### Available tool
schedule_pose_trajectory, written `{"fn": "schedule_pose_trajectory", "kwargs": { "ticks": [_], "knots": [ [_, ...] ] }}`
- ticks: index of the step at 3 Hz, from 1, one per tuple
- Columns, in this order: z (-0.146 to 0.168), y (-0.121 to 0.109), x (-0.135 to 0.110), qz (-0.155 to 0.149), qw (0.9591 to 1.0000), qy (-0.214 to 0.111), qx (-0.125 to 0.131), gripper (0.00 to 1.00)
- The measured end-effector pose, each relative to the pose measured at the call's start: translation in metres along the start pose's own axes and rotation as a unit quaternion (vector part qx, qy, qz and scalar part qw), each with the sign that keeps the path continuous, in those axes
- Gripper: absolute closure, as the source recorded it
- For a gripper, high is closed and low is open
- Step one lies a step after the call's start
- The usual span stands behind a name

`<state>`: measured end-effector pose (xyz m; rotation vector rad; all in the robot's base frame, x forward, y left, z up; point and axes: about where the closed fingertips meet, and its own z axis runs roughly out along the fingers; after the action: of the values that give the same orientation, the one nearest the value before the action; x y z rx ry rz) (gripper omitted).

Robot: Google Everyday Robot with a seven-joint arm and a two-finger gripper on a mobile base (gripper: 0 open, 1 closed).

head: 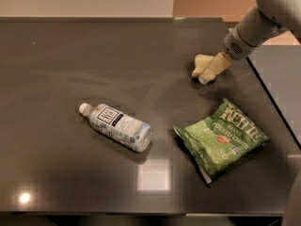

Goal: Move sponge near blue plastic bottle

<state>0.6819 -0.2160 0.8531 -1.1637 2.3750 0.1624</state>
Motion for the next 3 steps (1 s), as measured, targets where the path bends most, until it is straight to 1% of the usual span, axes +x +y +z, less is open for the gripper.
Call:
{"fn": "schedule_pose_trajectory", "kwargs": {
  "ticks": [1,3],
  "knots": [
    [0.0075,0.002,0.0005,0.006,0.9999,0.001,-0.011,0.19],
    [0.0063,0.0053,0.002,0.009,0.9998,0.003,-0.017,0.65]
  ]
}}
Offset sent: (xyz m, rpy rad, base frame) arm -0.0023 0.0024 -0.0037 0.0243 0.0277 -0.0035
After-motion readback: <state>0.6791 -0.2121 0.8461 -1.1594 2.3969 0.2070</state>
